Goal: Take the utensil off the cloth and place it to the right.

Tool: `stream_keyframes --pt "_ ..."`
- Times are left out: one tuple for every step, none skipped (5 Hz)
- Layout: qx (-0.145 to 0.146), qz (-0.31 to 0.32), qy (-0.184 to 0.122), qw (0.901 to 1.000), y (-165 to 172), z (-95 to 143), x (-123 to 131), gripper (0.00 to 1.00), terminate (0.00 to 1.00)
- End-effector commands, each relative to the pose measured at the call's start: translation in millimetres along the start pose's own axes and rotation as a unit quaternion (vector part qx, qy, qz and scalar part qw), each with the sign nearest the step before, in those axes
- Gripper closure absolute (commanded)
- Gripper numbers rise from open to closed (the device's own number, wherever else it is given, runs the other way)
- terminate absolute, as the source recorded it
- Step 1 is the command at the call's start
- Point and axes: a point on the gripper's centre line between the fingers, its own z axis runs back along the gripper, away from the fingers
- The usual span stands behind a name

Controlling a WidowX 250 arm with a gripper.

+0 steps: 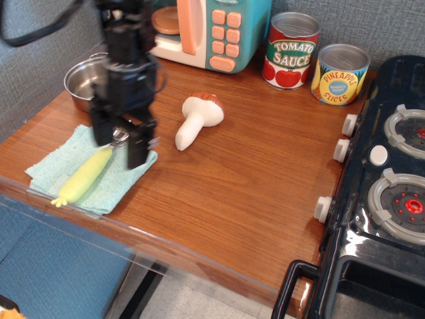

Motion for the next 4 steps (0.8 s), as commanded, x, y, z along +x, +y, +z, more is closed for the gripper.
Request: stream_keyframes --pt "0.039 -0.014 -0.057 0.9975 20 3 -36 0.0 0.0" --pt "0.036 -0.013 -0.05 0.998 22 -3 -36 0.0 0.0" --pt "0.038 -0.02 -0.046 0.998 19 -7 -32 1.0 0.0" --pt "0.045 -0.02 -0.043 0.9978 17 -7 -32 1.0 0.0"
